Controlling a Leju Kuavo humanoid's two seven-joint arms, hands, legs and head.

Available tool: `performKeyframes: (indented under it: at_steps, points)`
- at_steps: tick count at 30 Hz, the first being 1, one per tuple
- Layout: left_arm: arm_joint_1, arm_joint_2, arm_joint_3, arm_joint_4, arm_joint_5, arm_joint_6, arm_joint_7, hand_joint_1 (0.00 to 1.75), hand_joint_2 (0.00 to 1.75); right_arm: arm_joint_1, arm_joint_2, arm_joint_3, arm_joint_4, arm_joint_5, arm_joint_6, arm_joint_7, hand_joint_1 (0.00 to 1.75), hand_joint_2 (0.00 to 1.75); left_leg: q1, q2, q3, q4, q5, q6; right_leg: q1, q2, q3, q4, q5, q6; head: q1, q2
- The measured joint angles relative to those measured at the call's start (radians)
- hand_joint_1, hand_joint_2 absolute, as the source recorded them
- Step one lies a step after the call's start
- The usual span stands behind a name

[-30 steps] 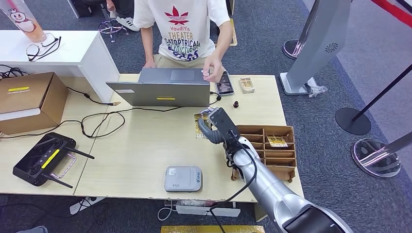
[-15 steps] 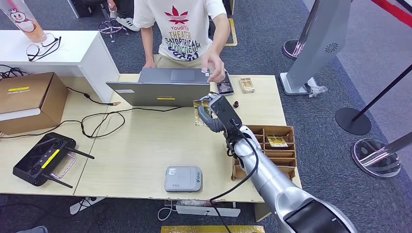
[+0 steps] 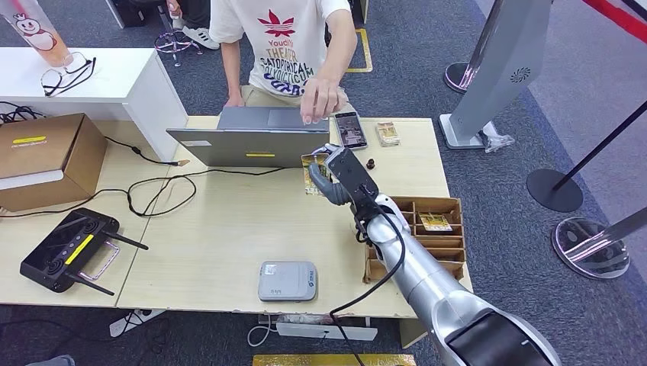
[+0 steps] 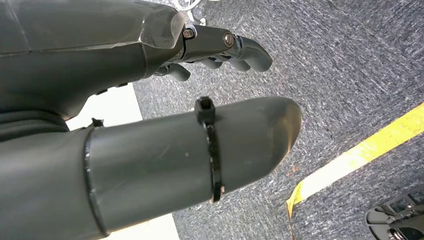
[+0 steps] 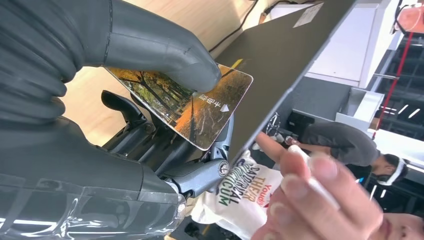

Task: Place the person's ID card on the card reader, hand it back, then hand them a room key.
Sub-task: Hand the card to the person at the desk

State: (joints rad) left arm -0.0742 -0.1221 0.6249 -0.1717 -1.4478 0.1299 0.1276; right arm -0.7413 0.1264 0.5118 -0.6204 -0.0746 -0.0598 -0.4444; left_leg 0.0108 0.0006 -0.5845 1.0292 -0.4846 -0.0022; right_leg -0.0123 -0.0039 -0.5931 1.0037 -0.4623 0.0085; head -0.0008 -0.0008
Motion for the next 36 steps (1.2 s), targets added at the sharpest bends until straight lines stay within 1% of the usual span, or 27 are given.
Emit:
performKeyframes:
  at_steps: [10,20,22,24,26,30,36]
  points:
    - [0.0,0.0,-0.003,0.0,-0.004,0.0,-0.004,0.0,0.0,-0.049,0.003,-0.018,-0.005,0.025,0.001,0.016,1.75,1.75,0.0,0.0,0.0,0.0,0.0,0.0,0.0,0.0,0.0,0.0,0.0,0.0,0.0,0.0]
    - [-0.001,0.0,-0.025,0.0,-0.01,-0.006,-0.005,0.0,0.0,-0.1,0.003,-0.032,-0.008,0.038,-0.01,0.028,1.75,1.75,0.0,0.0,0.0,0.0,0.0,0.0,0.0,0.0,0.0,0.0,0.0,0.0,0.0,0.0]
    - [-0.002,0.0,-0.026,0.0,-0.01,-0.007,-0.005,0.0,0.0,-0.107,0.003,-0.034,-0.008,0.044,-0.01,0.029,1.64,1.75,0.0,0.0,0.0,0.0,0.0,0.0,0.0,0.0,0.0,0.0,0.0,0.0,0.0,0.0]
    - [-0.003,0.0,-0.027,0.0,-0.01,-0.008,-0.005,0.0,0.0,-0.112,0.003,-0.037,-0.008,0.049,-0.01,0.03,1.48,1.75,0.0,0.0,0.0,0.0,0.0,0.0,0.0,0.0,0.0,0.0,0.0,0.0,0.0,0.0]
    - [-0.004,0.0,-0.028,0.0,-0.01,-0.009,-0.005,0.0,0.0,-0.117,0.003,-0.04,-0.008,0.051,-0.01,0.031,1.41,1.75,0.0,0.0,0.0,0.0,0.0,0.0,0.0,0.0,0.0,0.0,0.0,0.0,0.0,0.0]
    - [-0.006,0.0,-0.032,0.0,-0.013,-0.011,-0.005,0.0,0.0,-0.122,0.003,-0.042,-0.008,0.051,-0.01,0.031,1.36,1.75,0.0,0.0,0.0,0.0,0.0,0.0,0.0,0.0,0.0,0.0,0.0,0.0,0.0,0.0]
    - [-0.008,0.0,-0.042,0.0,-0.017,-0.012,-0.005,0.0,0.0,-0.124,0.003,-0.044,-0.008,0.051,-0.01,0.031,1.39,1.75,0.0,0.0,0.0,0.0,0.0,0.0,0.0,0.0,0.0,0.0,0.0,0.0,0.0,0.0]
